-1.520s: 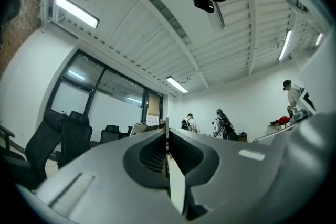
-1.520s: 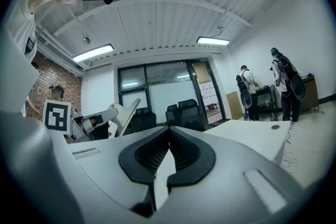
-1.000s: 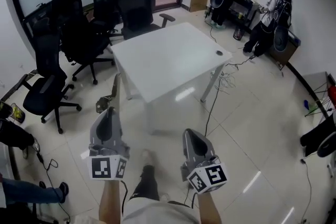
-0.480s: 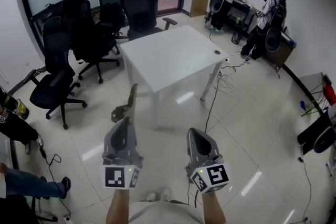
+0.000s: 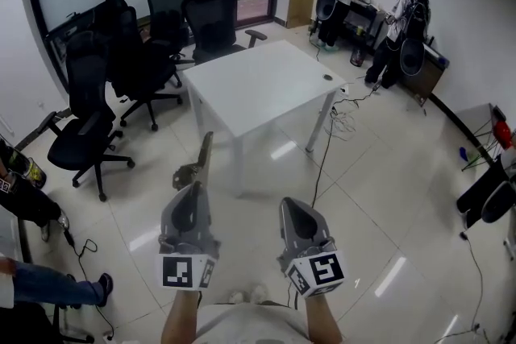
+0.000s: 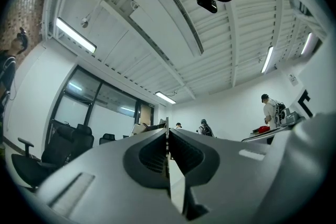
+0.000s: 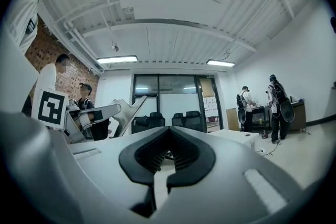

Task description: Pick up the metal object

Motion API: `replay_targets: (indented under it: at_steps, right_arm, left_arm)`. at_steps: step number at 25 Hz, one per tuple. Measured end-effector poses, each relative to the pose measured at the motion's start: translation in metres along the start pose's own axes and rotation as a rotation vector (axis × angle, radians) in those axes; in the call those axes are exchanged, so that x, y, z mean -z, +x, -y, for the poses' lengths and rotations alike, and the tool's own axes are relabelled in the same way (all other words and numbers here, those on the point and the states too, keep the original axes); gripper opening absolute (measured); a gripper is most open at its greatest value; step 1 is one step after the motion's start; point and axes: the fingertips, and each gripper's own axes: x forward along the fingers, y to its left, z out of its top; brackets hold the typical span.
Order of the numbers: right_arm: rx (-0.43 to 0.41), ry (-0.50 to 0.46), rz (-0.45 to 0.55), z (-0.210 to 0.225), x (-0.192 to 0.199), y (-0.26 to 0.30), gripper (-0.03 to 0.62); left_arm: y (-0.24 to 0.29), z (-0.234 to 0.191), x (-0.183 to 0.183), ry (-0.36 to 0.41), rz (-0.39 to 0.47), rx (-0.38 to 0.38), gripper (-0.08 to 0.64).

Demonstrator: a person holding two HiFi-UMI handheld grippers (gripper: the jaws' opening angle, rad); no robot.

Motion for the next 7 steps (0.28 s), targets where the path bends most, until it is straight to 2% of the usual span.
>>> replay_targets:
  at_steps: [7]
  right_arm:
    - [-0.009, 0.038, 0.003, -0.0079, -0.0029, -0.0031, 0.009]
  left_arm:
    - [-0.0065, 0.0014, -0.0013, -0.007, -0.011, 0.008, 0.002]
